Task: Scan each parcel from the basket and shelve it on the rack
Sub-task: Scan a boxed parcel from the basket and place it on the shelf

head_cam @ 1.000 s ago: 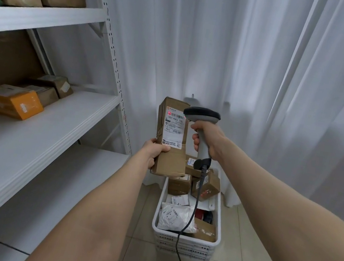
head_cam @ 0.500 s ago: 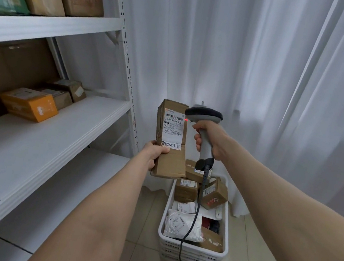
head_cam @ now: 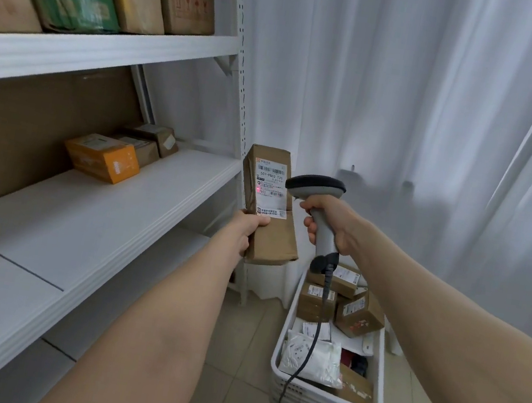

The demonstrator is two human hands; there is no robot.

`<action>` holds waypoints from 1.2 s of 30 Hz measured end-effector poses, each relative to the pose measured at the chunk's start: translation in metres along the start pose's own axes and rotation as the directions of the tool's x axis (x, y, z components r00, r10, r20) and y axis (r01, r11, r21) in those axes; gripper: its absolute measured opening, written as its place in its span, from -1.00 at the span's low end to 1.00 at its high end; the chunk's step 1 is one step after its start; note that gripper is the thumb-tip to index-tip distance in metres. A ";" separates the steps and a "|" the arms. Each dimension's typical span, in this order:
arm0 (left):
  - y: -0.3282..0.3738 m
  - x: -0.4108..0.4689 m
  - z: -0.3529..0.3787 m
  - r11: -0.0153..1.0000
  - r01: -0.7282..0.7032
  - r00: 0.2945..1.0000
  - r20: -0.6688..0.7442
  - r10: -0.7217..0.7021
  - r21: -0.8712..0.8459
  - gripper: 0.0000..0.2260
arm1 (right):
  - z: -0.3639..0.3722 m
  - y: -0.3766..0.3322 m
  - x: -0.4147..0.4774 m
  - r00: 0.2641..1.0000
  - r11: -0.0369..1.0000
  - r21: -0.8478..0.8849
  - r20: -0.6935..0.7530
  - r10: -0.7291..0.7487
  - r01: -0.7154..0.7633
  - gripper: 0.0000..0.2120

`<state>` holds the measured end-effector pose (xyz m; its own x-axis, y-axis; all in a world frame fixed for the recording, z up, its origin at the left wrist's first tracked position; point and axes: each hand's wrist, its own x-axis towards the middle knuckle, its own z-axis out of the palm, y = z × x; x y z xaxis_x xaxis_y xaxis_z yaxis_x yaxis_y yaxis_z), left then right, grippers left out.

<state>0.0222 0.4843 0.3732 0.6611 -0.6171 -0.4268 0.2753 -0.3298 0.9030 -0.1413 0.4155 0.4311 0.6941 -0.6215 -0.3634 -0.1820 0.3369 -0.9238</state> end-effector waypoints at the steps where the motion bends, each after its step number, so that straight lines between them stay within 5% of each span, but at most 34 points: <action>1: 0.001 -0.002 -0.004 1.000 0.002 1.000 -0.008 -0.002 0.003 -0.69 | 0.004 -0.001 0.000 1.000 1.000 -0.002 0.011 0.000 0.000 -0.96; 8: 0.006 -0.024 -0.035 1.000 0.007 0.994 -0.105 -0.008 -0.015 -0.87 | 0.028 -0.007 -0.004 0.995 1.000 -0.020 0.102 -0.005 0.007 -0.87; 25: 0.006 -0.090 -0.106 0.996 -0.036 0.944 -0.330 0.007 -0.084 -0.91 | 0.101 -0.011 -0.014 0.940 0.993 -0.090 0.339 -0.039 0.074 -0.81; 36: 0.005 -0.102 -0.135 0.984 -0.071 0.909 -0.418 -0.005 -0.166 -0.63 | 0.121 -0.008 -0.004 0.940 1.000 0.028 0.340 -0.005 -0.005 -0.84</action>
<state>0.0504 0.6423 0.4278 0.8907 -0.2606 -0.3724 0.3397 -0.1626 0.9264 -0.0581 0.5006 0.4547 0.8907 -0.3453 -0.2957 -0.1656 0.3593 -0.9184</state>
